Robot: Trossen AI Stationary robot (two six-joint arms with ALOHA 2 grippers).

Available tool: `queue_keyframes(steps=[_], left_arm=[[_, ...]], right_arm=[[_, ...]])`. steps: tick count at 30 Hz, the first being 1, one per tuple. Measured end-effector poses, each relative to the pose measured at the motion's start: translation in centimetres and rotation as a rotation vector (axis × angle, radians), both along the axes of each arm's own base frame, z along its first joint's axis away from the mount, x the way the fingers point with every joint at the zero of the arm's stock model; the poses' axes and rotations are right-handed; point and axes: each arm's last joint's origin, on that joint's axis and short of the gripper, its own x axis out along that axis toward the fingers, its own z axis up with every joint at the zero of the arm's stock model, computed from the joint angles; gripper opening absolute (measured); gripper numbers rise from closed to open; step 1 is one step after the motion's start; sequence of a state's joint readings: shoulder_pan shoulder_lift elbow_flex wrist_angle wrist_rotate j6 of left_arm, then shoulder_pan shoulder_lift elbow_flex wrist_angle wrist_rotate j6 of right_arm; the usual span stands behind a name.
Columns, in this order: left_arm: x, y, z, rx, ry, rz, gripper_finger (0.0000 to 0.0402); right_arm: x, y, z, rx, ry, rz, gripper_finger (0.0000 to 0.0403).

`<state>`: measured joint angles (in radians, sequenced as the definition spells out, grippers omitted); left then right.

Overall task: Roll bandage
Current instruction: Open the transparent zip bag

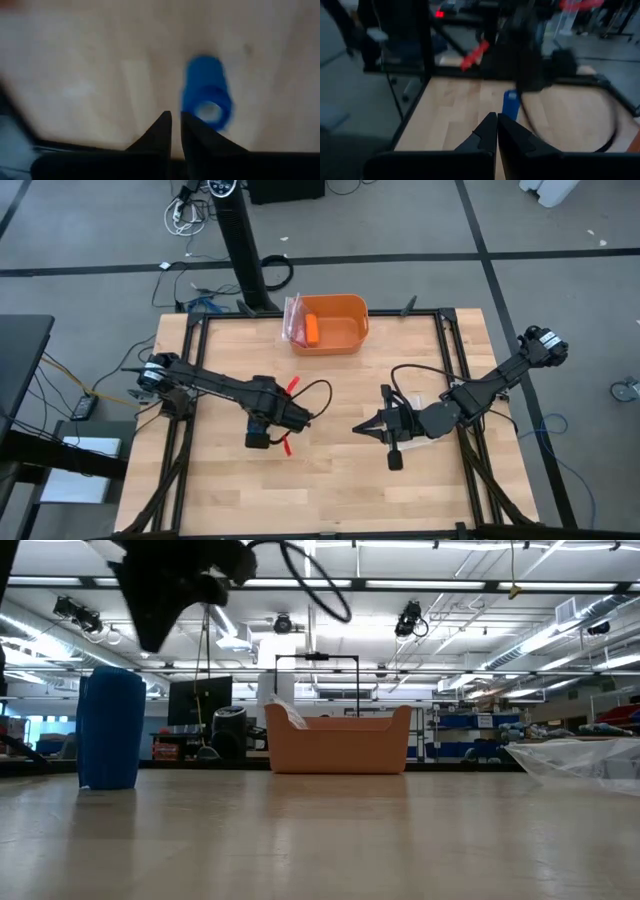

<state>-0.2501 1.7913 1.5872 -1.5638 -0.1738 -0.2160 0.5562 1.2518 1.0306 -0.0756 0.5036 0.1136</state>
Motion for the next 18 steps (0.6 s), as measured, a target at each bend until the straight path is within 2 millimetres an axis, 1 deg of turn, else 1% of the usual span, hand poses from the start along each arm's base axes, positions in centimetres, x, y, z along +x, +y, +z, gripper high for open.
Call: queue_keyframes(steps=[2, 5, 7, 11, 13, 15, 18], left_arm=[[0.4, -0.2, 0.2, 0.078, -0.07, -0.039, 0.0038], [1.5, -1.5, 0.3, 0.137, -0.222, -0.145, 0.0014], [2.5, -2.4, 0.6, 0.146, -0.349, -0.21, 0.0007], [4.5, -4.4, 1.7, 0.106, -0.629, -0.359, 0.0008], [5.5, -5.2, 2.0, 0.05, -0.767, -0.441, 0.0005], [6.5, -5.8, 1.9, -0.054, -0.901, -0.514, 0.0004], [7.3, -5.9, 0.5, -0.213, -1.016, -0.615, 0.0004]], right_arm=[[-0.2, 0.1, -0.4, -0.012, 0.043, 0.012, 0.0017], [-0.8, 0.4, -1.3, -0.029, 0.129, 0.018, 0.0017], [-1.3, 0.6, -2.0, -0.039, 0.197, 0.021, 0.002], [-2.7, 1.1, -3.3, -0.046, 0.345, 0.013, 0.0033], [-3.5, 1.3, -4.1, -0.061, 0.425, 0.004, 0.0044], [-4.1, 1.5, -5.0, -0.079, 0.508, -0.018, 0.0059], [-5.2, 1.8, -6.6, -0.135, 0.659, -0.058, 0.0085]])
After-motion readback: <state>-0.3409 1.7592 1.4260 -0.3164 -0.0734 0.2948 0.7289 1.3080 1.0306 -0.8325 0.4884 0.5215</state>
